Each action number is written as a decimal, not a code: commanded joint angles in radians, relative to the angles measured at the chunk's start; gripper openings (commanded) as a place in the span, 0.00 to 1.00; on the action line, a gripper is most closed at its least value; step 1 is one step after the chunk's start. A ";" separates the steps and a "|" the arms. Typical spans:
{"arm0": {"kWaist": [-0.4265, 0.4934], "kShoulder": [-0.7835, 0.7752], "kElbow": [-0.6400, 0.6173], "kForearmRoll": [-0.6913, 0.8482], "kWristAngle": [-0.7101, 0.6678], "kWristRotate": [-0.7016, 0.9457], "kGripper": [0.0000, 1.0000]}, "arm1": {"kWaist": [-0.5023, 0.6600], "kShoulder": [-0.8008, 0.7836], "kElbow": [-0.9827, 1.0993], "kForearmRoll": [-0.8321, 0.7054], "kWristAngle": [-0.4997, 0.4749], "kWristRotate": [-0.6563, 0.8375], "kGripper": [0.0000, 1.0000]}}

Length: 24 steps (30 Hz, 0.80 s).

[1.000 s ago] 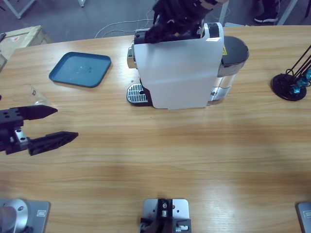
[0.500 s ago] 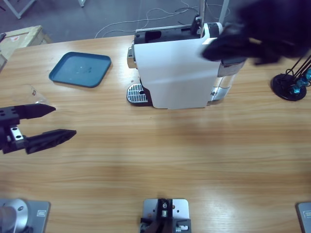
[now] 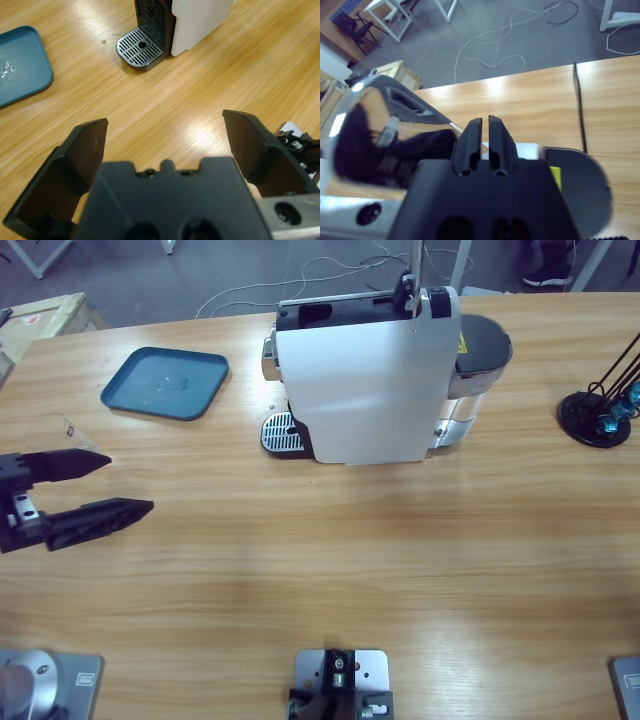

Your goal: Pour coffee

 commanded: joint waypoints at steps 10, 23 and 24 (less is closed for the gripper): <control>-0.008 -0.028 0.021 0.012 -0.013 -0.013 0.99 | 0.106 0.131 -0.122 -0.041 0.021 -0.015 0.00; -0.008 -0.023 0.024 0.012 -0.020 -0.011 0.99 | 0.178 0.231 -0.114 -0.051 0.014 -0.005 0.00; -0.008 -0.023 0.022 0.012 -0.021 -0.011 0.99 | 0.178 0.233 -0.113 -0.056 0.009 -0.004 0.00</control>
